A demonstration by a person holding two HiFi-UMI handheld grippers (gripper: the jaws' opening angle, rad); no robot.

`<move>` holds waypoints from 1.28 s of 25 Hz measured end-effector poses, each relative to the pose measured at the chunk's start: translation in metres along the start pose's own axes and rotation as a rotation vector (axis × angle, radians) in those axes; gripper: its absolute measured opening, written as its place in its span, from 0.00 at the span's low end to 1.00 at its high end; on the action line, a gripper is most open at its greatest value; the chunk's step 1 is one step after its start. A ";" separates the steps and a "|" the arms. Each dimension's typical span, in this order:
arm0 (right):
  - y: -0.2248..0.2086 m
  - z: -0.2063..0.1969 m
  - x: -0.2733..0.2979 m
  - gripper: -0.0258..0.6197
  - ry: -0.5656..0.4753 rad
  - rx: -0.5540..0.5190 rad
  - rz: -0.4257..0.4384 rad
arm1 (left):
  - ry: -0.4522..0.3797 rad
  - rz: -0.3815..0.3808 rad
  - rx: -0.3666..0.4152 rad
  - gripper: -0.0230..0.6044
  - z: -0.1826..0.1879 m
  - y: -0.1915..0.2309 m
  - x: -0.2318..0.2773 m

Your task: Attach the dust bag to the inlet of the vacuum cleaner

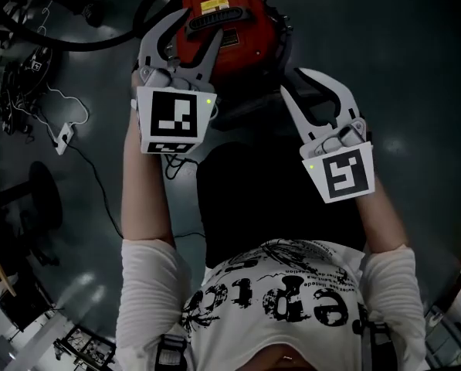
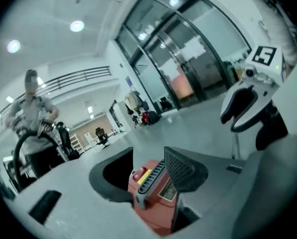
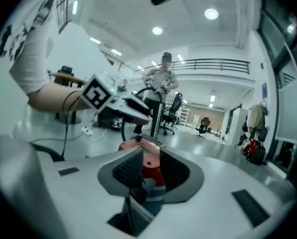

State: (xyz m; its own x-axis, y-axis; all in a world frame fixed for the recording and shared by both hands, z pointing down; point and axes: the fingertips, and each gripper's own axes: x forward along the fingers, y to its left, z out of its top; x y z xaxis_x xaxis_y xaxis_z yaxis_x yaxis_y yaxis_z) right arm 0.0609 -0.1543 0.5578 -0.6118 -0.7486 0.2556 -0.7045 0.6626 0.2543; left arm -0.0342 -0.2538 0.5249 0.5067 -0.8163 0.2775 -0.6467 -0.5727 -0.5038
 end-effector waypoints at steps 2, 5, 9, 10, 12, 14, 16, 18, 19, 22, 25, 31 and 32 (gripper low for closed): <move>-0.012 0.004 0.004 0.19 -0.041 0.086 -0.042 | -0.069 0.063 -0.160 0.35 0.001 -0.003 -0.019; -0.021 0.007 0.010 0.08 -0.084 0.144 -0.103 | -0.151 0.179 -0.408 0.35 -0.004 -0.007 -0.049; -0.013 0.015 0.016 0.04 -0.156 0.214 -0.118 | -0.172 0.286 -0.595 0.18 -0.020 -0.020 -0.080; -0.013 0.017 0.017 0.04 -0.172 0.229 -0.123 | -0.172 0.303 -0.612 0.15 -0.019 -0.020 -0.083; -0.017 0.026 0.019 0.04 -0.195 0.261 -0.141 | -0.177 0.335 -0.624 0.04 -0.010 -0.015 -0.087; -0.024 0.038 0.019 0.04 -0.191 0.296 -0.150 | -0.163 0.340 -0.637 0.04 0.003 -0.011 -0.090; -0.030 0.055 0.010 0.04 -0.161 0.330 -0.150 | -0.123 0.309 -0.646 0.04 0.022 -0.012 -0.095; -0.039 0.082 -0.004 0.04 -0.131 0.334 -0.155 | -0.069 0.295 -0.631 0.04 0.047 -0.007 -0.105; -0.044 0.099 -0.011 0.04 -0.121 0.322 -0.162 | -0.043 0.303 -0.629 0.04 0.061 -0.001 -0.112; -0.064 0.160 -0.036 0.04 -0.112 0.294 -0.182 | -0.007 0.343 -0.655 0.04 0.112 0.028 -0.138; -0.086 0.236 -0.065 0.04 -0.111 0.269 -0.185 | -0.020 0.369 -0.647 0.04 0.182 0.068 -0.170; -0.115 0.386 -0.135 0.04 -0.094 0.261 -0.192 | -0.069 0.407 -0.676 0.04 0.316 0.148 -0.248; -0.119 0.404 -0.145 0.04 -0.094 0.261 -0.195 | -0.090 0.424 -0.687 0.04 0.332 0.158 -0.261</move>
State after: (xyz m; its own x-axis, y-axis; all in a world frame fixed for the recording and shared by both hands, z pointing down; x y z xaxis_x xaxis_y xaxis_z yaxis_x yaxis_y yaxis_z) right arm 0.0885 -0.1346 0.1133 -0.4785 -0.8676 0.1357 -0.8724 0.4872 0.0391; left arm -0.0793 -0.1055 0.1013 0.1653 -0.9817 0.0946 -0.9847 -0.1588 0.0719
